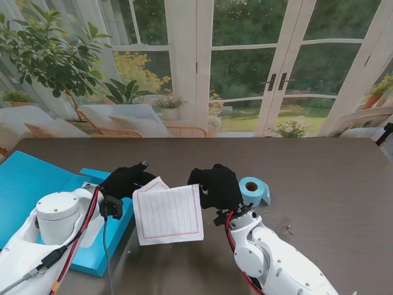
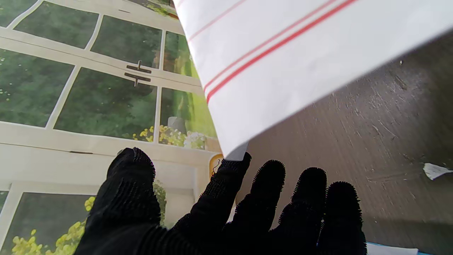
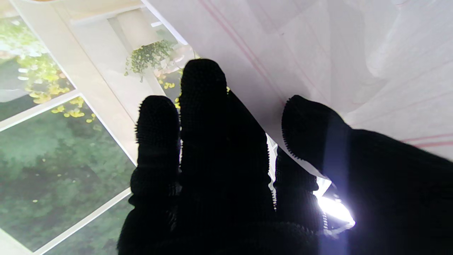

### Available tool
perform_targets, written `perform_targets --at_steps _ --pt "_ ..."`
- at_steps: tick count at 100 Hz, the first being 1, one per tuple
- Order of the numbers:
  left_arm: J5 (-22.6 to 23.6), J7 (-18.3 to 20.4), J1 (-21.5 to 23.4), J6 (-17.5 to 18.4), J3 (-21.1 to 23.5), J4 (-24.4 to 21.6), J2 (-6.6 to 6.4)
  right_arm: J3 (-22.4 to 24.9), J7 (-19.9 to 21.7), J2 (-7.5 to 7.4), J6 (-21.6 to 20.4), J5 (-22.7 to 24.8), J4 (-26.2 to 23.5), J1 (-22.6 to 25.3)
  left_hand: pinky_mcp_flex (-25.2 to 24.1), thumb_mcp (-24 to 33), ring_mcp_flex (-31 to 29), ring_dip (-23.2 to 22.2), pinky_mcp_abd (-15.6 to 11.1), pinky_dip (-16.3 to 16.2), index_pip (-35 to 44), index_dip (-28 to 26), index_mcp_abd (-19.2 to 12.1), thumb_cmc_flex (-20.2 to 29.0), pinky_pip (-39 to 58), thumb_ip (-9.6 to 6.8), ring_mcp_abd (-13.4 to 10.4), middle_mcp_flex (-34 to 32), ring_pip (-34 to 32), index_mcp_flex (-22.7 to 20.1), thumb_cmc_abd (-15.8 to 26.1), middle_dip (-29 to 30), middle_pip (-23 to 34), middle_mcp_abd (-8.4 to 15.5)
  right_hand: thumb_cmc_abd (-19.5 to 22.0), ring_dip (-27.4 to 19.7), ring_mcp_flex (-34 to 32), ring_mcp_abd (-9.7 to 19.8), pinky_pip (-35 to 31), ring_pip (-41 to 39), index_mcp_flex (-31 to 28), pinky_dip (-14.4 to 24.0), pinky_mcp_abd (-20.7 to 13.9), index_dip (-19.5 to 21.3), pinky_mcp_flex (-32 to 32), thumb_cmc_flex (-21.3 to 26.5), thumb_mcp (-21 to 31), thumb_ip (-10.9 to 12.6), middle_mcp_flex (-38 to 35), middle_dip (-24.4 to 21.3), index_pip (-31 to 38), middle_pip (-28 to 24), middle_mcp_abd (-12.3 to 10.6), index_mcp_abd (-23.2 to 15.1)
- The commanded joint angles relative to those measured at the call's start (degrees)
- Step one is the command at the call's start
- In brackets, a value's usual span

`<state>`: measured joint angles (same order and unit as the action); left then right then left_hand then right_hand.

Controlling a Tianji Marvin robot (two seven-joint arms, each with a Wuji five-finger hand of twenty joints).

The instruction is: Peel a label from the label roll, stick it on the side of the file box and file the documents

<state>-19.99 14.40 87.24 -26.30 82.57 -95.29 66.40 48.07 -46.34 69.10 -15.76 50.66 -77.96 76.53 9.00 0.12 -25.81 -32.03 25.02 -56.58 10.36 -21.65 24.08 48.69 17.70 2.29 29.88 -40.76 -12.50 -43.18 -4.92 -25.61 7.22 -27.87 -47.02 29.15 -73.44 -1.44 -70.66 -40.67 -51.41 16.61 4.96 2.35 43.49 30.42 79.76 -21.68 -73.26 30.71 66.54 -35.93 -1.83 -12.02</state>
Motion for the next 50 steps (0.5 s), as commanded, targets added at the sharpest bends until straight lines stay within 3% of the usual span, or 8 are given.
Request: perform_targets --at_steps 1,50 --pt "0.15 1.32 0.51 -0.58 0.55 -0.77 -0.2 0.18 0.81 0.18 0.16 0.21 -0.03 -0.09 0.28 -1.11 -0.75 -0.16 -0.16 -1.08 0.3 -0.58 -0.05 0.14 0.37 -1.42 1.08 -1.1 -0.91 -0.29 0.08 -0.85 0.42 -0.04 -0.2 0.85 -1.84 0.41 -2.15 -0.35 -1.61 -0.87 -1.57 1.56 0.17 3.03 4.69 -0.3 -1.2 0.7 4.85 -0.54 0.87 -2.91" --pt "0.8 4.85 1.76 -1.85 2.3 -1.27 -1.18 0.56 0.95 0.19 1.05 0.23 -0.17 -0.63 0.58 -1.17 -1.23 -0.44 0.07 -1.15 -0.03 -0.58 0.0 0.2 0.5 -1.41 1.34 -1.12 -1.31 0.1 0.22 -0.87 0.42 -0.32 -0.19 0.91 -1.9 0.32 -2.15 -0.5 -1.56 -0.9 -1.43 1.57 0.09 3.05 4.67 -0.3 -1.19 0.67 4.86 -0.63 0.91 -2.83"
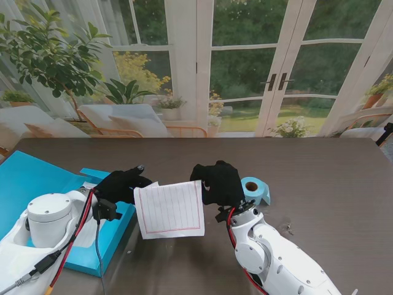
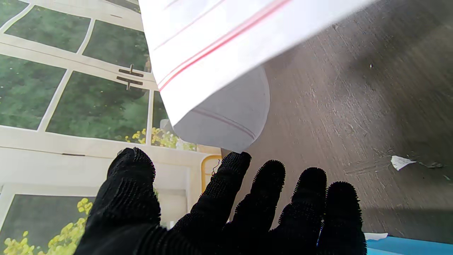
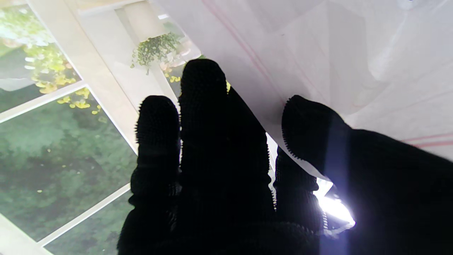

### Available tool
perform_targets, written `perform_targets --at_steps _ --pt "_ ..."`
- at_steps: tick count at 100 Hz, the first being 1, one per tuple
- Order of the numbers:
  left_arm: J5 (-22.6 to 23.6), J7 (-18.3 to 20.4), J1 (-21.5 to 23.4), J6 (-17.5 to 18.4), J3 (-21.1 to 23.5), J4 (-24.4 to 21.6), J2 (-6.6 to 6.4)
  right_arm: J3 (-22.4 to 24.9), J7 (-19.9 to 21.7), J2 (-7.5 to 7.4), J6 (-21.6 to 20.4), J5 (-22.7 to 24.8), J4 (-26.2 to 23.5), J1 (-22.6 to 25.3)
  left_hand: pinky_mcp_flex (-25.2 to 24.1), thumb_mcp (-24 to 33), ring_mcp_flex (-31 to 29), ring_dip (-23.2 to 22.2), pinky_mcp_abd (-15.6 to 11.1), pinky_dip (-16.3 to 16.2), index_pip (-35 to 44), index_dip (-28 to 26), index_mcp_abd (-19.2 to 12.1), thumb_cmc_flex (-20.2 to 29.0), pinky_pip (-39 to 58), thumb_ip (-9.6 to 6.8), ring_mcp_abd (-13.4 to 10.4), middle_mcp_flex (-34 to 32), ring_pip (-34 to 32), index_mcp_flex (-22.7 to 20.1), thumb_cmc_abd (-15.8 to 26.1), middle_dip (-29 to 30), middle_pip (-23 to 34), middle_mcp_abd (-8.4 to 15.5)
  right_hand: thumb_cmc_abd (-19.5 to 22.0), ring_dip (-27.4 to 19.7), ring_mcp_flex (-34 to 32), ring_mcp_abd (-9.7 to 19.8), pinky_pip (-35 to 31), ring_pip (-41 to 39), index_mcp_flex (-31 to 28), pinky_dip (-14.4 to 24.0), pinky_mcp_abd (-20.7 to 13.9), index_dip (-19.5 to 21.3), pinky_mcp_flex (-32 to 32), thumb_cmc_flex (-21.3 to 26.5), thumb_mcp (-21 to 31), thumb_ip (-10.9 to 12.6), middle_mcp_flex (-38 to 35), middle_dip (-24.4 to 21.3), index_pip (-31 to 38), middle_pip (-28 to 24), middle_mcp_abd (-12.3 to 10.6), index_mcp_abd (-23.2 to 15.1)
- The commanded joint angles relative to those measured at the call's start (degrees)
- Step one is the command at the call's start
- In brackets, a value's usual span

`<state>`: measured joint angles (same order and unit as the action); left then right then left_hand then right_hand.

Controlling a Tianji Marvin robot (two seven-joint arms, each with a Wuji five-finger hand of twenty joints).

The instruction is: Peel a label from the label roll, stick it on the side of the file box and file the documents

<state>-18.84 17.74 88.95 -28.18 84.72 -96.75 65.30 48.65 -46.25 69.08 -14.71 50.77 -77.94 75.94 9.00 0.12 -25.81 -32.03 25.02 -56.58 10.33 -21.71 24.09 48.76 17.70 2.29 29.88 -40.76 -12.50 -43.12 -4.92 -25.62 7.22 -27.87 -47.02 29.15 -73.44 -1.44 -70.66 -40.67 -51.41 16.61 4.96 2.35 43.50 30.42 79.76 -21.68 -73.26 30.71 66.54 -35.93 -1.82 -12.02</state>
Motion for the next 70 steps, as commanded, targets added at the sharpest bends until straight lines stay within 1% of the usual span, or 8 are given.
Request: perform_targets --at_steps 1,9,25,33,44,51,70 --pt "-0.42 1.6 0.04 0.02 0.17 0.22 -0.08 -0.04 0.84 0.22 -0.01 0.12 -0.18 -0.05 0.61 -1.17 -1.26 -0.46 0.06 -1.16 0.05 -0.54 -0.03 0.14 0.52 -1.41 1.34 -1.08 -1.33 -0.09 0.24 -0.86 0.4 -0.3 -0.18 0.91 -1.9 0.29 -2.14 -0.51 -1.57 -0.91 -1.42 1.58 0.08 3.05 4.67 -0.29 -1.21 0.67 4.86 -0.64 0.91 -2.83" --pt "-0.75 2.59 -0.04 -0.13 0.09 0.36 -0.29 -0.24 0.61 0.23 0.07 0.27 -0.08 -0.21 0.7 -1.15 -1.32 -0.62 0.03 -1.24 -0.03 -0.52 0.12 0.19 0.61 -1.41 1.36 -0.96 -1.53 -0.03 0.28 -0.84 0.36 -0.36 -0.18 0.92 -1.9 0.38 -2.14 -0.54 -1.62 -0.92 -1.42 1.59 0.04 3.02 4.67 -0.3 -1.15 0.65 4.89 -0.62 0.85 -2.91" --pt "0.24 3.44 0.07 -0.13 0.15 0.16 -0.64 0.03 0.89 0.16 0.31 0.27 -0.25 -0.23 0.8 -1.15 -1.36 -0.85 0.1 -1.4 -0.17 -0.47 0.16 0.33 0.75 -1.41 1.33 -0.96 -1.83 0.15 0.24 -0.85 0.39 -0.43 -0.16 0.9 -1.86 0.36 -2.18 -0.5 -1.53 -0.93 -1.39 1.58 0.01 3.06 4.69 -0.29 -1.17 0.65 4.85 -0.66 0.91 -2.87" --pt "1.42 2.77 0.1 -0.01 0.44 -0.04 -0.6 0.35 1.14 0.1 0.31 0.23 -0.45 -0.11 0.87 -1.13 -1.32 -0.9 0.06 -1.45 -0.46 -0.33 -0.08 0.43 0.79 -1.41 1.19 -0.98 -1.9 0.54 0.26 -0.86 0.4 -0.3 -0.18 0.91 -1.88 0.34 -2.2 -0.53 -1.55 -0.94 -1.4 1.6 0.01 3.05 4.67 -0.3 -1.16 0.64 4.87 -0.66 0.9 -2.8" --pt "2.61 0.49 0.07 0.21 0.92 -0.23 -0.21 0.6 1.21 0.01 0.25 0.37 -0.62 0.01 0.67 -1.1 -1.17 -0.81 0.13 -1.39 -0.78 -0.09 -0.19 0.55 0.63 -1.42 1.27 -0.94 -1.79 0.75 0.2 -0.85 0.38 -0.25 -0.13 0.9 -1.85 0.36 -2.2 -0.49 -1.56 -0.96 -1.41 1.6 0.0 3.1 4.69 -0.29 -1.17 0.66 4.87 -0.69 0.91 -2.79" --pt "3.4 0.05 0.04 0.2 1.27 -0.26 -0.19 0.6 1.12 0.01 0.28 0.45 -0.57 -0.05 0.75 -1.09 -1.16 -0.78 0.14 -1.38 -0.83 0.01 -0.29 0.61 0.62 -1.43 1.32 -0.98 -1.78 0.64 0.21 -0.85 0.4 -0.18 -0.14 0.89 -1.84 0.35 -2.21 -0.48 -1.56 -0.96 -1.42 1.6 0.0 3.01 4.64 -0.32 -1.15 0.65 4.87 -0.69 0.9 -2.79" --pt "4.41 1.95 0.81 -1.12 2.62 -1.15 -0.86 0.77 1.3 -0.05 0.58 0.53 -0.74 -0.08 1.09 -1.14 -1.51 -0.94 0.35 -1.49 -0.86 0.16 -0.15 0.47 0.8 -1.43 1.36 -1.29 -2.16 0.7 0.42 -1.0 0.59 -0.19 -0.13 0.91 -1.88 0.48 -2.22 -0.53 -1.53 -0.99 -1.42 1.59 0.0 3.06 4.65 -0.31 -1.12 0.64 4.86 -0.68 0.92 -2.79"
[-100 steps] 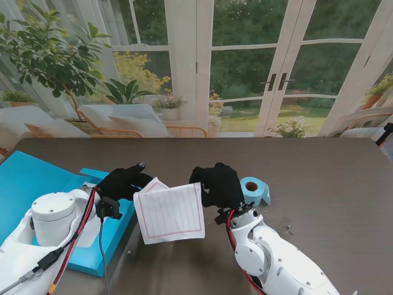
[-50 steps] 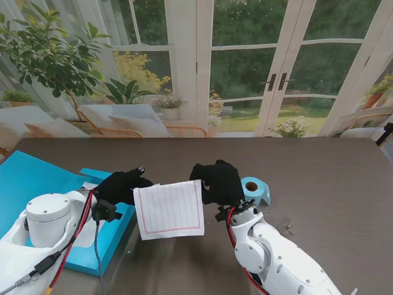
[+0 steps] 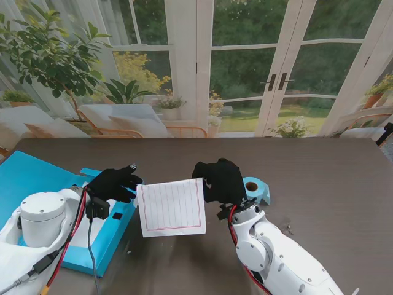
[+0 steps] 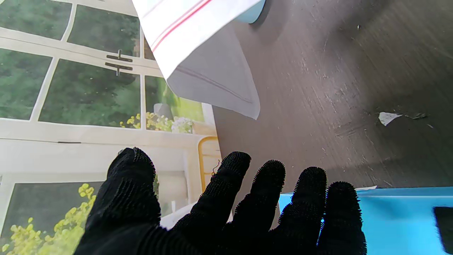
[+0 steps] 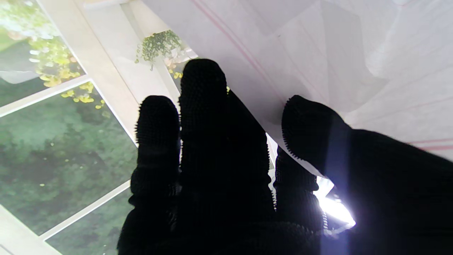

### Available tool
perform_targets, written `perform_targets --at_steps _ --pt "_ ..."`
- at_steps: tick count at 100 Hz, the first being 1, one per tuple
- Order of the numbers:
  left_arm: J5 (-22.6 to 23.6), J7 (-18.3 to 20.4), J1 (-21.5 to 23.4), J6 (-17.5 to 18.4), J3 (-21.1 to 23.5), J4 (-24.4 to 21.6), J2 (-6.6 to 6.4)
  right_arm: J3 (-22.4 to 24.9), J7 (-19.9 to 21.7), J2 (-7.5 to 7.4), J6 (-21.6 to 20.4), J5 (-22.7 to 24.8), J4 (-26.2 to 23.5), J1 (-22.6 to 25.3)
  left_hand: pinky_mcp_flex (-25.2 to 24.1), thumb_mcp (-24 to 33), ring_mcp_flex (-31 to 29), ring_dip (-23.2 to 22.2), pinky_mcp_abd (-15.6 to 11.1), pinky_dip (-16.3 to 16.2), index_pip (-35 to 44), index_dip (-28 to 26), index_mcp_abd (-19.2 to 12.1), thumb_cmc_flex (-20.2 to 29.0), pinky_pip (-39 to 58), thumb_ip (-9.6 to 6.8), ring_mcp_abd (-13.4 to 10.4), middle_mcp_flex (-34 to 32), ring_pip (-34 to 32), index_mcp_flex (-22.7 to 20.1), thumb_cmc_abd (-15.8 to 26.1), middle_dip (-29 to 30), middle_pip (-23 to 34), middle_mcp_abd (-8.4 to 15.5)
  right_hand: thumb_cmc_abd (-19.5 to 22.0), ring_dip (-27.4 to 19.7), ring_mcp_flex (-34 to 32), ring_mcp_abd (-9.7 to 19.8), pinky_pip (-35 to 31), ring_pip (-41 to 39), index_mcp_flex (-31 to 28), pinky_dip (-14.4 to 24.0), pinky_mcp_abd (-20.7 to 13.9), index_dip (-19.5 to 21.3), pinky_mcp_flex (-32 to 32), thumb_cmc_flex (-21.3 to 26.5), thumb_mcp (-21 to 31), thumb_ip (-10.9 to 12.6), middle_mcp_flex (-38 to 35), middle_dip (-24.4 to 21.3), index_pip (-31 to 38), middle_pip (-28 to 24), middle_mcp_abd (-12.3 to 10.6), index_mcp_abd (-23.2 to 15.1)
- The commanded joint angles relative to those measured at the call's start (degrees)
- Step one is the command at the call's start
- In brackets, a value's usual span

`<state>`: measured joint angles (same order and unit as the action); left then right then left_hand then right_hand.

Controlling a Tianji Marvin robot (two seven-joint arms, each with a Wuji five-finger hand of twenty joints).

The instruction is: Peel a label from the label roll, stick it on the side of the file box and file the documents

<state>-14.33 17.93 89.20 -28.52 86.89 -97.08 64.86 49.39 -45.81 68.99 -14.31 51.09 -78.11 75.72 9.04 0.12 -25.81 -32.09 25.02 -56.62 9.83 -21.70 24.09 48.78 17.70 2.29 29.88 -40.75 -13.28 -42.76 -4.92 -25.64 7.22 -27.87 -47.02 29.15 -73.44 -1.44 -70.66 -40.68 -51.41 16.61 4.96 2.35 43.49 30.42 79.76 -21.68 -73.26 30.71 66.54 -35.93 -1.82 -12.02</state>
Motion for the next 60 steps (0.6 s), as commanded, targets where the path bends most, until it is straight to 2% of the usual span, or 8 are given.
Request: perform_targets --at_steps 1,30,60 --pt "-0.12 1.95 0.62 -0.93 0.52 -0.89 -0.47 0.03 0.86 0.04 0.2 0.22 -0.57 0.13 1.06 -1.13 -1.55 -0.92 0.31 -1.45 -0.38 0.17 -0.16 0.45 0.81 -1.43 1.31 -1.31 -1.42 0.39 0.46 -1.01 0.61 -0.2 -0.13 0.9 -1.85 0.44 -2.22 -0.5 -1.53 -0.99 -1.42 1.59 0.0 3.06 4.66 -0.31 -1.13 0.64 4.86 -0.69 0.93 -2.79" --pt "-0.82 9.57 2.62 -3.9 1.88 -2.64 -2.47 -0.35 1.08 0.1 0.99 0.16 -0.12 -0.54 1.95 -1.18 -2.49 -1.6 0.71 -1.84 0.02 -0.05 0.78 0.46 1.32 -1.39 1.93 -2.16 -2.67 0.01 0.93 -1.73 1.07 -1.08 -0.11 0.92 -1.86 0.4 -2.2 -0.54 -1.48 -1.04 -1.36 1.6 -0.07 3.06 4.68 -0.31 -1.14 0.63 4.85 -0.69 0.93 -2.67" --pt "-2.56 10.66 4.09 -3.74 2.37 -3.93 -2.61 -1.11 0.94 0.41 1.05 -0.33 -0.05 -0.63 2.43 -1.23 -2.85 -2.03 1.32 -2.47 -0.04 -0.15 1.15 0.44 1.76 -1.36 2.43 -2.57 -3.54 0.09 1.07 -2.05 1.01 -1.57 -0.1 0.94 -1.85 0.33 -2.19 -0.62 -1.45 -1.08 -1.33 1.61 -0.13 3.04 4.67 -0.32 -1.09 0.61 4.83 -0.72 0.99 -2.65"
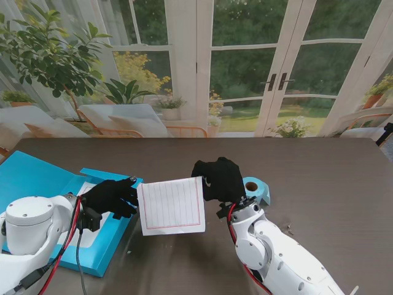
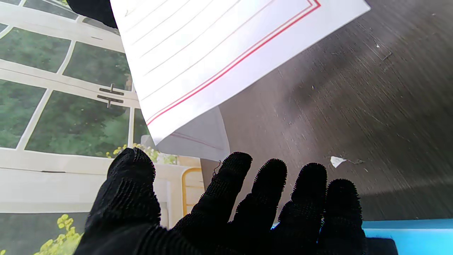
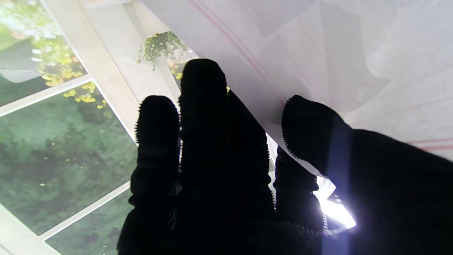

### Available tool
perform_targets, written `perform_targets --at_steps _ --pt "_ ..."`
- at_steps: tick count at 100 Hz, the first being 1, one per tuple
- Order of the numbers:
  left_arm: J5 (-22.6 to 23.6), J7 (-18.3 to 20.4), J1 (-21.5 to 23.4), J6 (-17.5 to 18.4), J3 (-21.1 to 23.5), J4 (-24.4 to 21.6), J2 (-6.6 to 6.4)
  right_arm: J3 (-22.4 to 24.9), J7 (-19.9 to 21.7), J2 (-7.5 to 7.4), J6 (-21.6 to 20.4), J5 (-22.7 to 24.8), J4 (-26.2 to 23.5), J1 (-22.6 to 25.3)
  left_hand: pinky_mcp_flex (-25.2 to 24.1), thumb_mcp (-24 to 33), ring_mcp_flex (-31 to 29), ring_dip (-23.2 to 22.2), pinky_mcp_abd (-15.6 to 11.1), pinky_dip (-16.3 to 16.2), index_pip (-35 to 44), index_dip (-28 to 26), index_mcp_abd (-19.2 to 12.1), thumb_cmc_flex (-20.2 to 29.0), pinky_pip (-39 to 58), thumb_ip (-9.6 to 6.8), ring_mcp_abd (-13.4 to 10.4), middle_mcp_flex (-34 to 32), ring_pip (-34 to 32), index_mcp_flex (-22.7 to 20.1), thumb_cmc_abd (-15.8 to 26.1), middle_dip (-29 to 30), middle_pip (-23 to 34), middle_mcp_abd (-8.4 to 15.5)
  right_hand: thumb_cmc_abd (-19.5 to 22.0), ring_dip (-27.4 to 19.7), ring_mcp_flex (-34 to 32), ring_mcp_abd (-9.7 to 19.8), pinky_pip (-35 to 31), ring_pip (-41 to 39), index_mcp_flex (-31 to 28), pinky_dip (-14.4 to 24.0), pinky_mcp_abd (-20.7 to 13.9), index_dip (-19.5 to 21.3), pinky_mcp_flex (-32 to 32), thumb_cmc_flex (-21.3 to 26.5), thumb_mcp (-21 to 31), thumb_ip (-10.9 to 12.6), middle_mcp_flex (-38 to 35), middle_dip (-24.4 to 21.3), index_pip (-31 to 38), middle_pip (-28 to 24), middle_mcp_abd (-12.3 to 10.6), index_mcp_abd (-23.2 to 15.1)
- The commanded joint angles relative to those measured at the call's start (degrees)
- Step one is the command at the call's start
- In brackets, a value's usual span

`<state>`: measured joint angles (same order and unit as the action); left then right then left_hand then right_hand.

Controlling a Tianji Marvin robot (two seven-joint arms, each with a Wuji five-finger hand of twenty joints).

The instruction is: Peel a label from the label roll, stick it on the side of the file box and file the documents

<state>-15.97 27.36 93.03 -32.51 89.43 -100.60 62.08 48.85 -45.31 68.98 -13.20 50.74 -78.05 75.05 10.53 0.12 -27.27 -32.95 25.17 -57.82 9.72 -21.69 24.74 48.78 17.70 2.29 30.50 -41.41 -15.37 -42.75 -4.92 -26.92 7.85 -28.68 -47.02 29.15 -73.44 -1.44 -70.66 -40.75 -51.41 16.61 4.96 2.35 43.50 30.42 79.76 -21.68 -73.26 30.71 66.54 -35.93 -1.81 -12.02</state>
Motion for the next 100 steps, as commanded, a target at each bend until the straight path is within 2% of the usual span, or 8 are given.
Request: perform_targets --at_steps 1,47,73,89,100 --pt "-1.03 1.26 0.26 0.27 -0.2 -0.42 0.19 -0.62 0.4 0.42 -0.07 0.02 -0.09 0.02 0.93 -1.23 -1.36 -1.16 1.16 -1.27 0.12 -0.19 0.5 0.43 1.75 -1.35 1.8 -1.92 -1.44 -0.03 1.09 -0.78 0.37 -0.75 -0.1 0.94 -1.85 0.34 -2.18 -0.55 -1.44 -1.08 -1.33 1.61 -0.13 3.04 4.66 -0.32 -1.07 0.6 4.82 -0.71 0.95 -2.65" --pt "-3.69 2.06 0.47 2.12 -1.62 -0.98 0.33 -1.43 -0.15 0.73 -0.57 -0.38 0.03 0.27 1.26 -1.26 -1.7 -1.2 1.35 -1.64 -0.07 -0.2 0.72 0.38 1.77 -1.33 1.92 -1.97 -1.79 0.12 1.17 -0.74 0.28 -0.96 -0.06 0.96 -1.87 0.53 -2.33 -0.64 -1.33 -1.08 -1.29 1.65 -0.22 2.9 4.7 -0.34 -1.06 0.53 4.81 -0.72 0.83 -2.79" --pt "-5.35 0.79 0.98 3.71 -2.18 -0.83 0.9 -1.54 -0.39 0.97 -0.9 -0.96 0.07 0.62 2.74 -0.93 -3.69 -2.31 2.23 -2.79 0.28 -0.34 1.21 1.56 2.98 -1.45 2.38 -4.02 -3.96 -0.64 0.61 -1.09 0.96 -1.13 -0.03 0.92 -1.88 0.54 -2.3 -0.58 -1.25 -1.13 -1.38 1.68 -0.37 2.84 4.68 -0.37 -1.02 0.49 4.8 -0.72 0.79 -2.78" --pt "-5.81 -0.25 0.76 5.2 -3.19 -0.12 1.25 -1.74 -0.67 1.01 -1.46 -0.98 0.23 0.74 3.96 -0.62 -5.32 -5.97 2.62 -7.24 2.05 -1.39 1.28 5.38 5.18 -1.76 2.46 -7.14 -9.01 -2.27 -0.32 -3.37 2.32 -0.61 -0.03 0.92 -1.87 0.6 -2.31 -0.58 -1.22 -1.15 -1.43 1.78 -0.38 2.8 4.7 -0.38 -0.97 0.44 4.89 -0.73 0.63 -2.88" --pt "-5.2 -0.11 0.5 7.97 -4.17 0.69 1.19 -1.76 -0.56 1.02 -1.48 -1.04 0.19 0.8 5.98 0.26 -7.92 -11.0 2.77 -12.82 7.22 -5.31 0.05 10.07 7.53 -2.21 1.69 -11.07 -16.48 -3.72 -2.89 -9.01 5.5 1.29 0.05 0.88 -1.78 0.57 -2.28 -0.49 -1.14 -1.17 -1.44 1.76 -0.46 2.77 4.72 -0.39 -0.94 0.43 4.84 -0.74 0.68 -2.91"
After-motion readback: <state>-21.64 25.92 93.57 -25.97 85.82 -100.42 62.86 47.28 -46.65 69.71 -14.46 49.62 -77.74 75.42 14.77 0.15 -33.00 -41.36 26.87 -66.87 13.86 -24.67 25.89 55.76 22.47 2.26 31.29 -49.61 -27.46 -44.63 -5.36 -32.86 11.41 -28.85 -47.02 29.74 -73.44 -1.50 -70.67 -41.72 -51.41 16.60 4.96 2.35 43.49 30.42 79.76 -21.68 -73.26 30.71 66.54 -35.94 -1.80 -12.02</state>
